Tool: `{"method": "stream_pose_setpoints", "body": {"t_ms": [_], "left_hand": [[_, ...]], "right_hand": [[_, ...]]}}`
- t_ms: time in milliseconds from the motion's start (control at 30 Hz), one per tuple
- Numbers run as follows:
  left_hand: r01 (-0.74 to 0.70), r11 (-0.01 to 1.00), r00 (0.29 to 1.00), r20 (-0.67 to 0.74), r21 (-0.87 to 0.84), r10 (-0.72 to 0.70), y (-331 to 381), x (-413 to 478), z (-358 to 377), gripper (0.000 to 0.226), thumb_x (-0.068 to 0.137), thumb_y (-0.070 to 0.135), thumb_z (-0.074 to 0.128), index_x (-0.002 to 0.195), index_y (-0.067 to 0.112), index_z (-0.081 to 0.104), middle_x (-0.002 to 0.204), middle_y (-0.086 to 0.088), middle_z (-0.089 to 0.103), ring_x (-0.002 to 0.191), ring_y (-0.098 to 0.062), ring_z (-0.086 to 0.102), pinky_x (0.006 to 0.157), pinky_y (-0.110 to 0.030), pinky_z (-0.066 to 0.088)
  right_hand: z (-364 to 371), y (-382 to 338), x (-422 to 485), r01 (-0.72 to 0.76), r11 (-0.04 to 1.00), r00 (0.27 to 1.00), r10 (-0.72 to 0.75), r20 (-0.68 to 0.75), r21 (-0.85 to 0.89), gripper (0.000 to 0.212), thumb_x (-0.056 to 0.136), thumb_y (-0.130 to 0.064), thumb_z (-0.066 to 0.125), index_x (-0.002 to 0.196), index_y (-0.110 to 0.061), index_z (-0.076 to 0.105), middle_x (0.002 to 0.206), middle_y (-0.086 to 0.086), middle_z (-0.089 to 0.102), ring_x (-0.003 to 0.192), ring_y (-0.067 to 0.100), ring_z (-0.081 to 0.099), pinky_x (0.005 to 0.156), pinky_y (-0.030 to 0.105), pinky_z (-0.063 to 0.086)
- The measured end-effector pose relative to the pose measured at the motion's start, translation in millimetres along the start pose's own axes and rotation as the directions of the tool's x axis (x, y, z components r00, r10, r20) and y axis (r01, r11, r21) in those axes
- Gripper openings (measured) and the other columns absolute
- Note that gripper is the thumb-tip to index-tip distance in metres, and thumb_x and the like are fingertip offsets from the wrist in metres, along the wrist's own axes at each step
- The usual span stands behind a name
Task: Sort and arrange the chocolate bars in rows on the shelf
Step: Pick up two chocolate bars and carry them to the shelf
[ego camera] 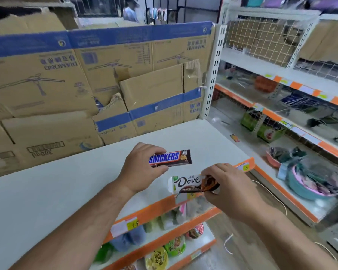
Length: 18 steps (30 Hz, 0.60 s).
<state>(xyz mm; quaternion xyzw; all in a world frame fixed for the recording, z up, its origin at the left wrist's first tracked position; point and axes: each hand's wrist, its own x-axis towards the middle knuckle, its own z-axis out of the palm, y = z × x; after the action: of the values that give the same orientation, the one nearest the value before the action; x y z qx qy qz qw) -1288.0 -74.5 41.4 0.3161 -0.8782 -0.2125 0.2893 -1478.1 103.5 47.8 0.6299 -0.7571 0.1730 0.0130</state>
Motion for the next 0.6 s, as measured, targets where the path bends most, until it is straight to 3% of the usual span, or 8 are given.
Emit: {"method": "stream_pose_setpoints", "body": {"t_ms": [200, 267, 600], "left_hand": [[0.088, 0.996, 0.996, -0.015, 0.004, -0.088, -41, 65, 44, 0.040, 0.073, 0.030, 0.081, 0.110, 0.028, 0.067, 0.098, 0.016, 0.059, 0.097, -0.005, 0.046, 0.081, -0.018, 0.039], [0.139, 0.990, 0.990, 0.000, 0.011, -0.139, -55, 85, 56, 0.041, 0.072, 0.031, 0.081, 0.110, 0.029, 0.068, 0.100, 0.014, 0.063, 0.097, -0.006, 0.046, 0.083, -0.023, 0.042], [0.334, 0.940, 0.942, 0.013, 0.066, -0.336, -99, 132, 81, 0.032, 0.071, 0.021, 0.081, 0.101, 0.028, 0.071, 0.089, 0.017, 0.059, 0.095, -0.014, 0.048, 0.079, -0.027, 0.037]], "right_hand": [[15, 47, 64, 0.043, 0.999, 0.998, -0.044, 0.054, 0.018, 0.034, 0.069, -0.028, 0.064, 0.102, -0.030, 0.062, 0.093, -0.013, 0.063, 0.085, 0.016, 0.057, 0.071, 0.033, 0.049], [18, 59, 85, 0.053, 0.998, 0.996, -0.054, 0.064, 0.018, 0.033, 0.069, -0.028, 0.065, 0.102, -0.030, 0.062, 0.093, -0.012, 0.063, 0.085, 0.016, 0.057, 0.071, 0.032, 0.049], [40, 113, 163, 0.182, 0.977, 0.974, -0.194, 0.116, 0.109, 0.032, 0.067, -0.031, 0.060, 0.099, -0.030, 0.062, 0.089, -0.013, 0.062, 0.080, 0.018, 0.056, 0.068, 0.035, 0.049]]}}
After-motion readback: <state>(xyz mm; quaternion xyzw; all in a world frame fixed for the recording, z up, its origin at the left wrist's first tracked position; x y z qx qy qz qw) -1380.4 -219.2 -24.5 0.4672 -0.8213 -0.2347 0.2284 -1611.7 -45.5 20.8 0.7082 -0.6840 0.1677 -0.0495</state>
